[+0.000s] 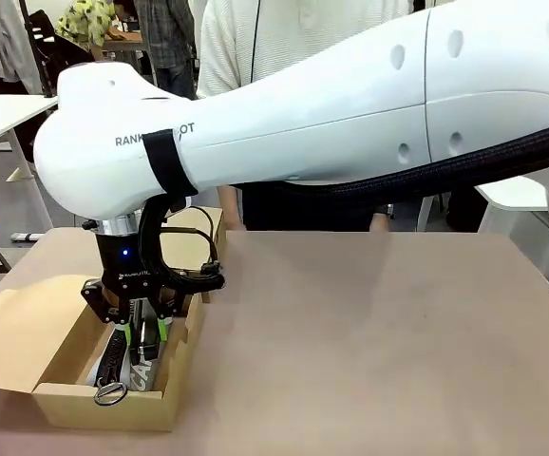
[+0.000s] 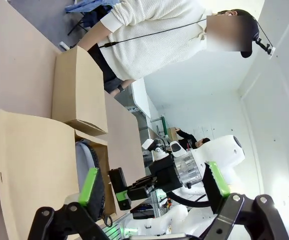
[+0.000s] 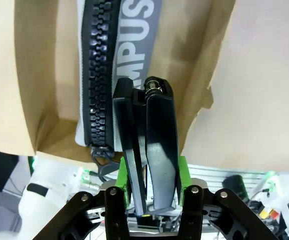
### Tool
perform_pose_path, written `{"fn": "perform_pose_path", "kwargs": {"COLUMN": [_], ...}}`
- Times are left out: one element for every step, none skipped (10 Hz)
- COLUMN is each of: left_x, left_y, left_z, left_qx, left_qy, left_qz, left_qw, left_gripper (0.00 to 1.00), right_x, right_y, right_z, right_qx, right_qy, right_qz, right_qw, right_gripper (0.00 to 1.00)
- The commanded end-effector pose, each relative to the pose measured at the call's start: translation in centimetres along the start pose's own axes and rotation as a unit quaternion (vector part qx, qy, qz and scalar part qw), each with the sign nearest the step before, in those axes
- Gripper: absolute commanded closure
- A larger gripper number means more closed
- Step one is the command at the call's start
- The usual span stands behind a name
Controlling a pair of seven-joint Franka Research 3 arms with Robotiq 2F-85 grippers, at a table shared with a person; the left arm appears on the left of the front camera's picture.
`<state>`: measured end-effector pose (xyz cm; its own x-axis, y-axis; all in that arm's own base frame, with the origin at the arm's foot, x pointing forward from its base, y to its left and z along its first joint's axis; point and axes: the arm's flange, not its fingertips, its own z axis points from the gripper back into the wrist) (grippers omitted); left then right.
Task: Place items inside the box.
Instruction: Pick up a Pencil pouch or Stapler and place it inside the Mailer Box closest to the robot.
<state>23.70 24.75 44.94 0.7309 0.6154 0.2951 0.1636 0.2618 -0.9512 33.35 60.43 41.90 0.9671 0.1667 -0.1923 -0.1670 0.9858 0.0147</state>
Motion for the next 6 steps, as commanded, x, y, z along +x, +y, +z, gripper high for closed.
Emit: {"fn": "perform_pose_path", "kwargs": {"left_x": [-0.05, -0.05, -0.05, -0.05, -0.05, -0.05], "left_y": [-0.05, -0.05, -0.05, -0.05, -0.05, -0.05], "left_z": [-0.05, -0.05, -0.05, -0.05, -0.05, -0.05], "left_qx": [-0.011, -0.011, -0.011, -0.011, -0.011, -0.011], "left_qy": [-0.005, -0.005, -0.005, -0.005, -0.005, -0.005], "left_qz": [-0.006, -0.006, -0.006, -0.006, -0.006, -0.006], "left_qw": [1.0, 1.0, 1.0, 1.0, 1.0, 1.0], "left_gripper": [0.0, 0.0, 0.0, 0.0, 0.0, 0.0], "right_x": [-0.1, -0.08, 0.06, 0.13, 0.21, 0.21], "right_y": [0.87, 0.87, 0.97, 1.02, 1.08, 1.08], "right_z": [0.43, 0.45, 0.54, 0.54, 0.57, 0.53], "right_qx": [-0.005, -0.001, 0.012, 0.011, 0.014, 0.015], "right_qy": [-0.007, -0.003, 0.004, 0.003, 0.005, 0.005], "right_qz": [-0.014, -0.014, -0.015, -0.017, -0.021, -0.023], "right_qw": [1.0, 1.0, 1.0, 1.0, 1.0, 1.0], "right_gripper": [0.58, 0.49, 0.13, 0.0, 0.0, 0.0]}}
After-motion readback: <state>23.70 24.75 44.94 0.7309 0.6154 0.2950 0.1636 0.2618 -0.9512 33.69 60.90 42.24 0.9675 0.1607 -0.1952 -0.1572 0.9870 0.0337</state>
